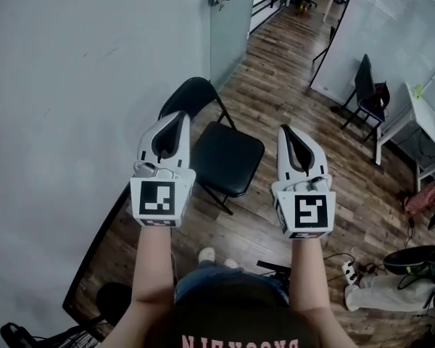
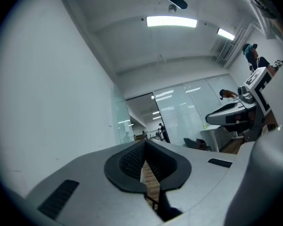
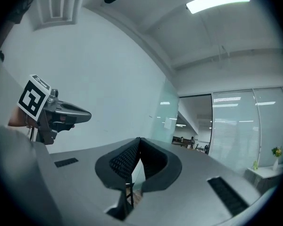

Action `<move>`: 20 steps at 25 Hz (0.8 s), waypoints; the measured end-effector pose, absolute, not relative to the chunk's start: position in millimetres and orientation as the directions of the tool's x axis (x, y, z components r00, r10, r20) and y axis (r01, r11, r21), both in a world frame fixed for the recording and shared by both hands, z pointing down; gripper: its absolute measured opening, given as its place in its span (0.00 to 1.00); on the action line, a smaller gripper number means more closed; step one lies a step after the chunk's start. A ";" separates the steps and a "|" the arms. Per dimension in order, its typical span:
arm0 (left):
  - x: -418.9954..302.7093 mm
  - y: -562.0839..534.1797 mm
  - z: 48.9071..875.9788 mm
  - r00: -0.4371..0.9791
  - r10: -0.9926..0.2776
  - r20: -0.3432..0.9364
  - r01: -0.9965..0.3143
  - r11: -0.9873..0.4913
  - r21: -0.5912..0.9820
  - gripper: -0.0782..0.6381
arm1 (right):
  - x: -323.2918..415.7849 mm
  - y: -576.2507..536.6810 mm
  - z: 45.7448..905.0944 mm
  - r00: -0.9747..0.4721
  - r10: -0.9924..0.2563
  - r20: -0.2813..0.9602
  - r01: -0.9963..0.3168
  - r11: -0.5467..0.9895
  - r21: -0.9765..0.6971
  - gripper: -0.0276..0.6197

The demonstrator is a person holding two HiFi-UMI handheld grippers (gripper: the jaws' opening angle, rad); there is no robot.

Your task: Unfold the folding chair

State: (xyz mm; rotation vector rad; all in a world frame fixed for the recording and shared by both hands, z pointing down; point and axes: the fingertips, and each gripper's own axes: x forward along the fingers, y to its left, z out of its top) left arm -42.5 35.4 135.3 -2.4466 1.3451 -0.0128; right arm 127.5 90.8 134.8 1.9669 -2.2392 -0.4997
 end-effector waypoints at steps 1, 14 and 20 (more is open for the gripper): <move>-41.0 38.5 133.6 0.545 -0.822 -0.165 -0.820 -0.482 -0.309 0.11 | 128.7 94.1 130.3 -0.151 -0.978 -0.145 -0.938 0.095 0.333 0.04; -39.3 57.4 109.0 0.530 -0.810 -0.252 -0.837 -0.452 -0.308 0.11 | 141.5 108.7 119.2 -0.162 -0.971 -0.177 -0.943 0.099 0.319 0.04; -35.1 63.1 106.7 0.558 -0.792 -0.248 -0.818 -0.475 -0.325 0.11 | 141.3 113.7 117.8 -0.154 -0.971 -0.185 -0.943 0.088 0.321 0.04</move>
